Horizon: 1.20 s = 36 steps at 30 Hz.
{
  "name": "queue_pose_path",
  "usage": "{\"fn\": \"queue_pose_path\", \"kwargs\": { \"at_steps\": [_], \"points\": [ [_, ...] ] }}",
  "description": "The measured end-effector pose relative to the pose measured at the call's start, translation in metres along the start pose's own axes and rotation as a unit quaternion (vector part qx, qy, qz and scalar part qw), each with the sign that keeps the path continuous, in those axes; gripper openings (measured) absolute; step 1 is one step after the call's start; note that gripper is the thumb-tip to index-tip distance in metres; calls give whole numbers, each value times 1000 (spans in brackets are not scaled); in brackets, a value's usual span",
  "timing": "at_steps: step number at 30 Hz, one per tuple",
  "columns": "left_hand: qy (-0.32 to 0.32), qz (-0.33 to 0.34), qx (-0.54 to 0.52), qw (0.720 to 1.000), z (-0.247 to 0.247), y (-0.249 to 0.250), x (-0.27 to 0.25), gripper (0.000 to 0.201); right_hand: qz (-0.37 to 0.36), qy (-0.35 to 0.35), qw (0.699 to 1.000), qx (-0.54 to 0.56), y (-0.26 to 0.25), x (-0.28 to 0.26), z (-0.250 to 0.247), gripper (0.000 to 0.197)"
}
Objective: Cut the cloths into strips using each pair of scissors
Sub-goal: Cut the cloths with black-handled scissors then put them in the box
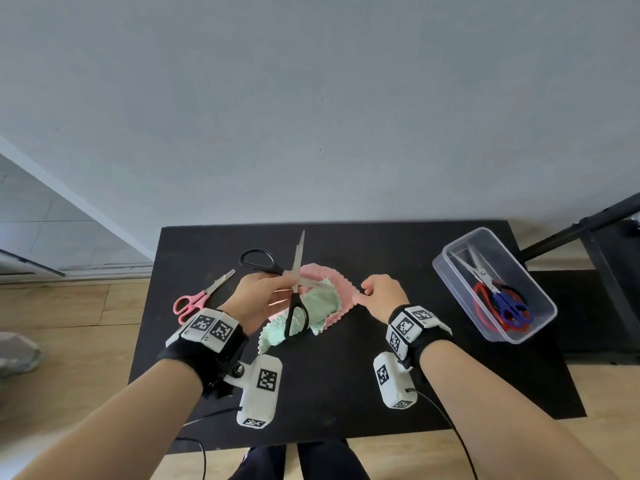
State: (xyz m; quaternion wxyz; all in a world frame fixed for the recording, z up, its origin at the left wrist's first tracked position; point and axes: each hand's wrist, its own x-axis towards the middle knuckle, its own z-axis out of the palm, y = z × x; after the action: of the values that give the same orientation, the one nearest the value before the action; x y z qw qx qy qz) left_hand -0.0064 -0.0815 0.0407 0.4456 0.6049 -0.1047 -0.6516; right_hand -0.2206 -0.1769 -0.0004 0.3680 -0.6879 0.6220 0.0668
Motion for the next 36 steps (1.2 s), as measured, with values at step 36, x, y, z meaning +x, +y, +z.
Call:
{"fn": "queue_pose_path", "kwargs": {
  "at_steps": [36],
  "points": [
    [6, 82, 133, 988, 33, 32, -32, 23, -94, 54, 957, 271, -28, -14, -82, 16]
  ]
}}
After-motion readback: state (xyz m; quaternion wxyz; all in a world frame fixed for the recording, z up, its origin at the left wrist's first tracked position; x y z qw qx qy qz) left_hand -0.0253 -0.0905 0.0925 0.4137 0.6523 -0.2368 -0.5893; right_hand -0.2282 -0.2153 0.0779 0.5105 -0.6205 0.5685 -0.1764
